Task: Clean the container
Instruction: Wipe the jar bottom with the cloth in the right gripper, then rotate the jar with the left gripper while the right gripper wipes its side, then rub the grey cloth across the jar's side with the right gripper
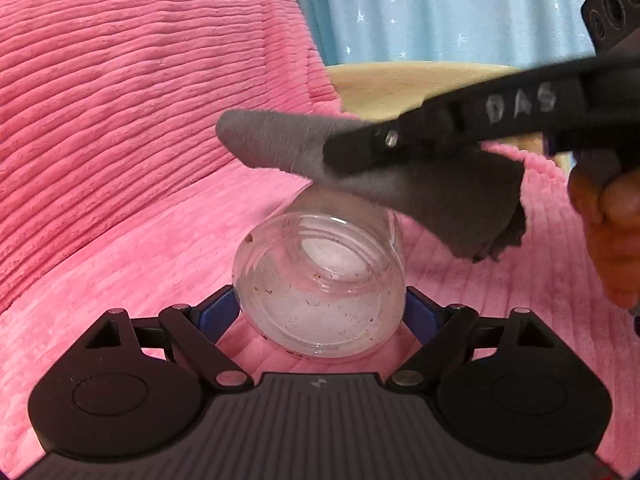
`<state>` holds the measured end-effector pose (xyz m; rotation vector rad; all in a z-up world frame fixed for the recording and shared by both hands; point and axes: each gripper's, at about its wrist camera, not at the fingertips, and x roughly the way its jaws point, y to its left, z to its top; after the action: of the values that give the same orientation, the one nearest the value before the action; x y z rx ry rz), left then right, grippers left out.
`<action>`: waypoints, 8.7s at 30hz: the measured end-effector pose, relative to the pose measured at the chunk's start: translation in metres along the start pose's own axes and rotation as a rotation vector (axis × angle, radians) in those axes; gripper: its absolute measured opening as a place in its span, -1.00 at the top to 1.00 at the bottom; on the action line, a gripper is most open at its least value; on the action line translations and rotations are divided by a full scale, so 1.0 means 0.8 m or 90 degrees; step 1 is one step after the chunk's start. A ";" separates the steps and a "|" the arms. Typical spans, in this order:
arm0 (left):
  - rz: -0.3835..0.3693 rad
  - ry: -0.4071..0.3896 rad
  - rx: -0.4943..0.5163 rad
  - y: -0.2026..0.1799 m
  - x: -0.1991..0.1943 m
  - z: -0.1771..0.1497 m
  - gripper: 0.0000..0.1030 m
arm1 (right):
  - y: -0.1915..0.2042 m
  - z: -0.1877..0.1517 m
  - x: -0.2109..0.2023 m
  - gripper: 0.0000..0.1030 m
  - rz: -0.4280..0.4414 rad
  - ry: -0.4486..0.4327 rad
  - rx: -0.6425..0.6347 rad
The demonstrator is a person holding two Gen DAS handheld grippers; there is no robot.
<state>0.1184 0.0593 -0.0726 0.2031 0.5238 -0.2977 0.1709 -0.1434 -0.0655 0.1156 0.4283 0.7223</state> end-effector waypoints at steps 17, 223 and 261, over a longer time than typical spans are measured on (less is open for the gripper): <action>0.005 0.015 -0.006 0.001 0.011 -0.002 -0.68 | -0.007 0.000 0.006 0.86 -0.017 -0.001 0.030; -0.010 -0.009 0.013 -0.022 0.000 0.003 -0.66 | -0.038 -0.002 0.000 0.86 0.079 0.032 0.129; 0.026 -0.013 0.094 -0.046 0.005 0.003 -0.65 | -0.045 -0.006 0.000 0.88 0.058 0.019 0.124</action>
<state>0.1103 0.0232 -0.0769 0.3526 0.4768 -0.2992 0.1906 -0.1704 -0.0786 0.3097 0.5241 0.7712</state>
